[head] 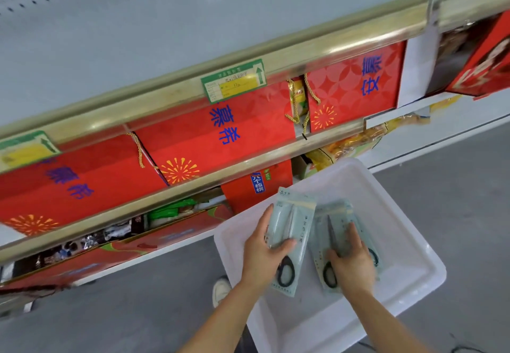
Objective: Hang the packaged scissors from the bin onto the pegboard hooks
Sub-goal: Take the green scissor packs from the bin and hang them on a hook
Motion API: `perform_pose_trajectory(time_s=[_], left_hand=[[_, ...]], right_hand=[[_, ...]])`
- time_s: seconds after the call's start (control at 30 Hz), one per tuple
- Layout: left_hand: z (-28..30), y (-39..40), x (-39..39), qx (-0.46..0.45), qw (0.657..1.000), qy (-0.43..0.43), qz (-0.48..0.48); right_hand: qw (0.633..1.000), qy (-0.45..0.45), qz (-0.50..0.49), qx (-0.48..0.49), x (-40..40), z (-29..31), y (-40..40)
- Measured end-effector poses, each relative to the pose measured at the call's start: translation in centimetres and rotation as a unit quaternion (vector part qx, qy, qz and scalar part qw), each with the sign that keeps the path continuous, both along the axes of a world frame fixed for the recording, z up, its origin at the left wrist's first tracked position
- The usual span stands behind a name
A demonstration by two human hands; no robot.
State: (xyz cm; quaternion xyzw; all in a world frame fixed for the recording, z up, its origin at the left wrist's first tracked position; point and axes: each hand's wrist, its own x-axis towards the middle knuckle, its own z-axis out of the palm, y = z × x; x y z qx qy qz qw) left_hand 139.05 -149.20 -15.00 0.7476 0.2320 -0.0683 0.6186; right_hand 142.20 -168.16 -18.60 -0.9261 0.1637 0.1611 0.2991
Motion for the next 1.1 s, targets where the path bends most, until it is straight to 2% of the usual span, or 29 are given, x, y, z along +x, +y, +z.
perform_pose_trajectory(time_s=[0.27, 0.57, 0.83, 1.1], left_hand=[[10.8, 2.9, 1.5, 0.063, 0.978, -0.159, 0.117], [26.9, 9.8, 4.3, 0.121, 0.908, -0.331, 0.228], [38.7, 14.4, 4.8, 0.157, 0.844, -0.434, 0.272], [46.2, 17.9, 5.0, 0.175, 0.798, -0.492, 0.300]], right_hand=[[0.974, -0.155, 0.009, 0.162, 2.0, 10.7, 5.4], [0.893, -0.328, 0.065, 0.301, 5.6, 27.4, 12.3], [0.821, -0.397, 0.085, 0.403, 6.5, 39.9, 18.0], [0.759, -0.451, 0.121, 0.453, 6.3, 47.3, 22.2]])
